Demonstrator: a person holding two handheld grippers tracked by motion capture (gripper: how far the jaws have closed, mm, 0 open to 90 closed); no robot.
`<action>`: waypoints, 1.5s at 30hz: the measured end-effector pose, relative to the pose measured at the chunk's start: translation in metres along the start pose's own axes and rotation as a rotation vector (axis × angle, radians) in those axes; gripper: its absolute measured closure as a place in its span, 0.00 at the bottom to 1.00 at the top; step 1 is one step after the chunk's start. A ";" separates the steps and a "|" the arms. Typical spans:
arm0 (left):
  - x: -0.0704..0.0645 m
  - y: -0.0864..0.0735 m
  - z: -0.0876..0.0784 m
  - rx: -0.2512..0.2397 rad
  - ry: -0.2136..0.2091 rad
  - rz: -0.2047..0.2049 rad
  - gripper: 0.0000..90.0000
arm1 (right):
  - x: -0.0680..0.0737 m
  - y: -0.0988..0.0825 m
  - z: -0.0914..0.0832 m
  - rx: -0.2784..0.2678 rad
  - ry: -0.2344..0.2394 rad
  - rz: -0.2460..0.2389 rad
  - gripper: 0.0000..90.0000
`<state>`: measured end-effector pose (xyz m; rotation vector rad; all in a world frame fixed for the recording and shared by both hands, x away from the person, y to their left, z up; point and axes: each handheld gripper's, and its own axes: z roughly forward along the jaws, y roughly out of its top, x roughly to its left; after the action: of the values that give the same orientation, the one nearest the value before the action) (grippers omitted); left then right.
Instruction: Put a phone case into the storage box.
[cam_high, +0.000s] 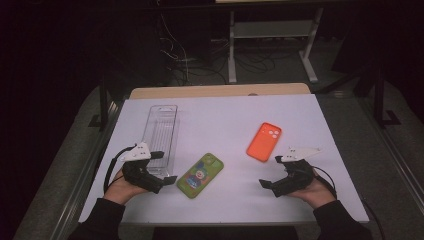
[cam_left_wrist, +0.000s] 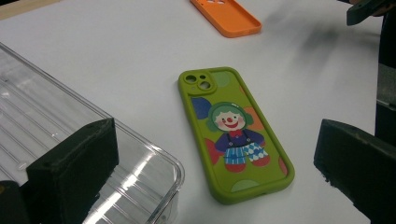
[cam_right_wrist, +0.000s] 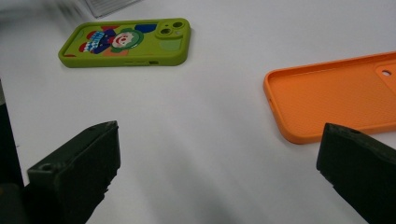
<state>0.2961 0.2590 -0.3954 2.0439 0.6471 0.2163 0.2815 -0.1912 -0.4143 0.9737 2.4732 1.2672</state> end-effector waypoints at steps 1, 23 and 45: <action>0.000 0.000 0.000 0.002 0.001 0.001 0.00 | 0.000 0.000 0.000 0.001 -0.002 -0.001 0.00; 0.000 0.000 -0.004 -0.008 0.011 -0.011 0.00 | -0.006 0.019 0.011 0.025 -0.033 0.027 0.02; 0.000 0.001 -0.005 -0.001 0.004 0.002 0.00 | -0.022 0.054 0.037 0.033 -0.040 0.025 0.04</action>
<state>0.2949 0.2622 -0.3921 2.0437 0.6475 0.2218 0.3402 -0.1588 -0.3979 1.0305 2.4669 1.2055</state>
